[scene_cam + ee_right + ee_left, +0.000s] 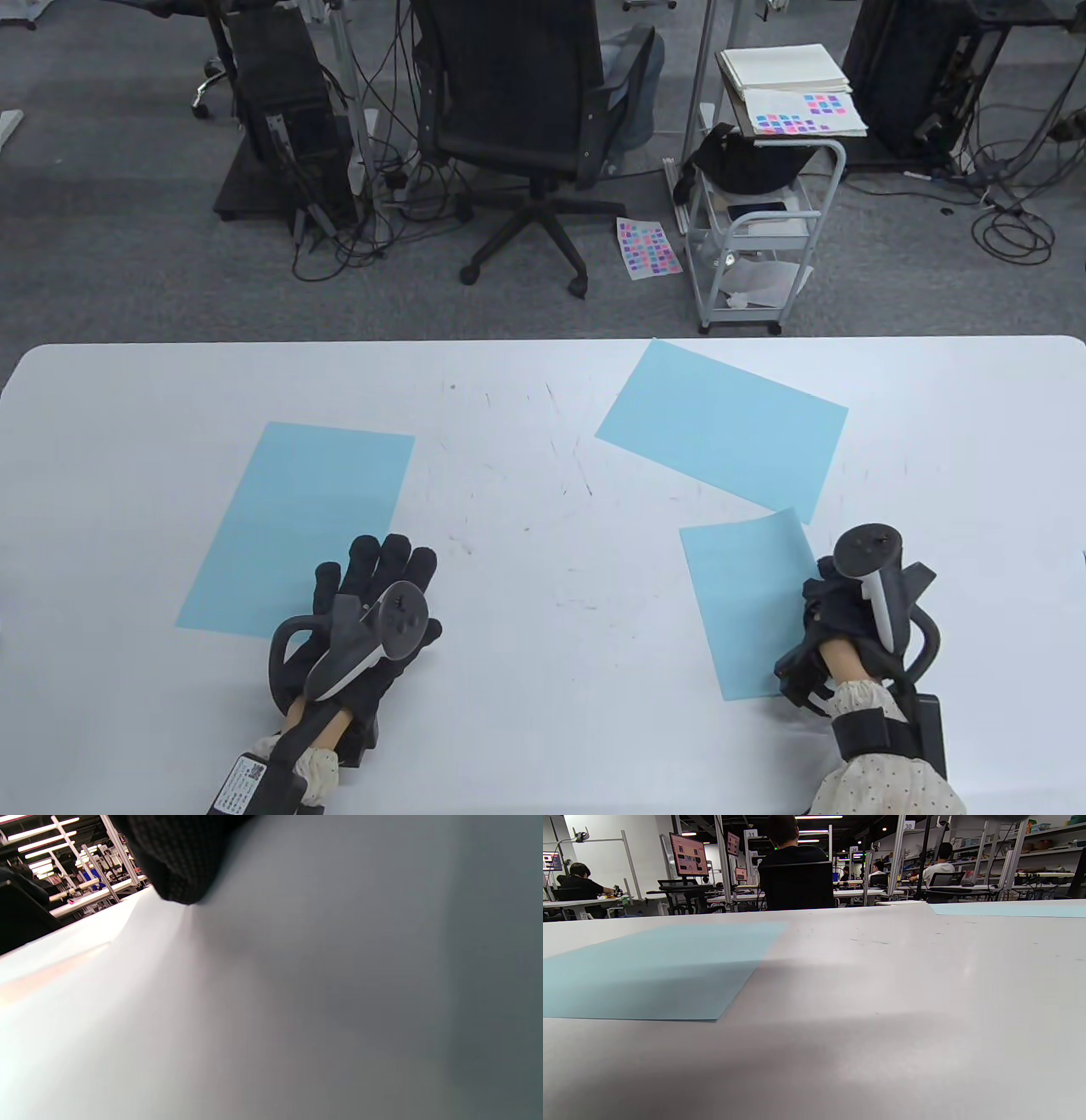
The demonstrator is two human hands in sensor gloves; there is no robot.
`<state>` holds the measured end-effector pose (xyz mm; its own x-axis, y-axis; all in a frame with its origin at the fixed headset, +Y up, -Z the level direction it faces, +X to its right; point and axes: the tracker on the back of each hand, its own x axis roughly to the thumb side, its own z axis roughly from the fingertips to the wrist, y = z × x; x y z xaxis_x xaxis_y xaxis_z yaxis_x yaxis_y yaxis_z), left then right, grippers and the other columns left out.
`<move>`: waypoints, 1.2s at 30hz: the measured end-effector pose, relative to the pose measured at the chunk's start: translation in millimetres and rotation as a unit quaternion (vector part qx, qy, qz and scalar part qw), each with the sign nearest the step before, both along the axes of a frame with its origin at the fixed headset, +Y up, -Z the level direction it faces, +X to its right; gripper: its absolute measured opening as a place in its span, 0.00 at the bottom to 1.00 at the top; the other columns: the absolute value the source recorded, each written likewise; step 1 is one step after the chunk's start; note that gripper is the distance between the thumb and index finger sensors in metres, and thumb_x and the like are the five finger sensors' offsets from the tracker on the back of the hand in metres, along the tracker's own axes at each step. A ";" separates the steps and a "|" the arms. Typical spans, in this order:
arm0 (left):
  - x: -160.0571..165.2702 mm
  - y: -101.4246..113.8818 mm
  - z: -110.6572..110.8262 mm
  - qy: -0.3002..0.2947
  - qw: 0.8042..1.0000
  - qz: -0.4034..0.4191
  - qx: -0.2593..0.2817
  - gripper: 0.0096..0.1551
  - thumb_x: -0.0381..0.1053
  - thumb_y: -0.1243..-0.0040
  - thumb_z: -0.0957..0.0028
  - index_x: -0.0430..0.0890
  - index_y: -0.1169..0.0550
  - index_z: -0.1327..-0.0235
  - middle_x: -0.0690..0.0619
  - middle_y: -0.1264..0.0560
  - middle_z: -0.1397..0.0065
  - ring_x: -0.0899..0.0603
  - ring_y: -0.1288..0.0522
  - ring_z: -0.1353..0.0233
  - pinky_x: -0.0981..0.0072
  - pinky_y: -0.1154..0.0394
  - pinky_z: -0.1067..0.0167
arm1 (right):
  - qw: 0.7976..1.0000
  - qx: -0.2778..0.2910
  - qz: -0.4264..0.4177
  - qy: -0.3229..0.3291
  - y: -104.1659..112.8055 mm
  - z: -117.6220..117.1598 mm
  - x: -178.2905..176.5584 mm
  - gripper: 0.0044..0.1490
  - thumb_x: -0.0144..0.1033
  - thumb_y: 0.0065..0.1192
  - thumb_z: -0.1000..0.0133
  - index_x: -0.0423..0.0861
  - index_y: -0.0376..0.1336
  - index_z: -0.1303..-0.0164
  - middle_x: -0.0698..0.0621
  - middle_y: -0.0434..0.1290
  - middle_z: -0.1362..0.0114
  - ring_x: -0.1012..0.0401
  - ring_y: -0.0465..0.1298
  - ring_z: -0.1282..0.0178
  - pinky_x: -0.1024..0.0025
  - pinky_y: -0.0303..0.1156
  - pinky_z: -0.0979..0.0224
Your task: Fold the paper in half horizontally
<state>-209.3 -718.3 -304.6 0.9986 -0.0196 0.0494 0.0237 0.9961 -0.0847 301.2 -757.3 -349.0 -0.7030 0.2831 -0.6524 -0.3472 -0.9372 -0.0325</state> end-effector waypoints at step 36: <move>-10.7 -5.4 -3.1 0.016 1.000 0.009 -0.015 0.47 0.70 0.50 0.62 0.72 0.50 0.26 0.65 0.54 0.13 0.47 0.55 0.11 0.41 0.51 0.15 | 0.963 0.049 0.052 0.261 9.7 32.7 -102.7 0.46 0.56 0.58 0.50 0.59 0.49 0.21 0.51 0.50 0.13 0.44 0.42 0.14 0.33 0.37 0.20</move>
